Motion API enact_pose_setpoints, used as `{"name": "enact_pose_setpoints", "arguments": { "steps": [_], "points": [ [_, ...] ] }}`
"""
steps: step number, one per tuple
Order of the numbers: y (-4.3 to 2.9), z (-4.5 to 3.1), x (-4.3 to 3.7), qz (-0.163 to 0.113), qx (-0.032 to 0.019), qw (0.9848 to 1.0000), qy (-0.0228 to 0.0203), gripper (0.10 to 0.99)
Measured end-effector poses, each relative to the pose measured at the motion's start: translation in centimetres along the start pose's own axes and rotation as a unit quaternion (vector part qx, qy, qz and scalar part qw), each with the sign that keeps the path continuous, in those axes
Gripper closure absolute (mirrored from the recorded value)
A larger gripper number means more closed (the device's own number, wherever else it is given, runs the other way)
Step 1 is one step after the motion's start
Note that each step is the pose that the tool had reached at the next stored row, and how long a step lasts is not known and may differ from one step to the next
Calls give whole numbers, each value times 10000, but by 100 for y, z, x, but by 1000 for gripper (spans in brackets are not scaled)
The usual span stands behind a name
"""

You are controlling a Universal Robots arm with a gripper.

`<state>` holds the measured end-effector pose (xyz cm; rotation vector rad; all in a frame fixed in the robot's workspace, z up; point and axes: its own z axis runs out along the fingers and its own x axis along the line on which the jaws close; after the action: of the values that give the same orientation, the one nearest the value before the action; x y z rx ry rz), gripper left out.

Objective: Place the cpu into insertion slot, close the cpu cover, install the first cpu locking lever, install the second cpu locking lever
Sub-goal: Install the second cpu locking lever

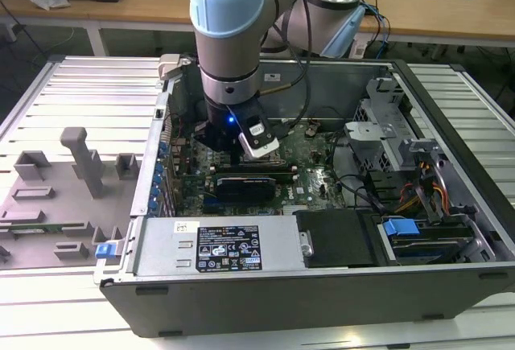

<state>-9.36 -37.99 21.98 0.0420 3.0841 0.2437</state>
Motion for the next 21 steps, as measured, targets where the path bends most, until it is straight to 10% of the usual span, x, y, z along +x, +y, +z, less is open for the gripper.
{"name": "enact_pose_setpoints", "arguments": {
  "steps": [2, 6, 17, 21],
  "points": [
    [21, -136, -6, -1, 24, 10000, 0, 980],
    [23, -150, -8, -1, 31, 10000, 0, 980],
    [-24, -135, -501, 2, 32, 10000, 20, 980],
    [30, -124, -560, 3, 32, 10000, 20, 980]
  ]
}}
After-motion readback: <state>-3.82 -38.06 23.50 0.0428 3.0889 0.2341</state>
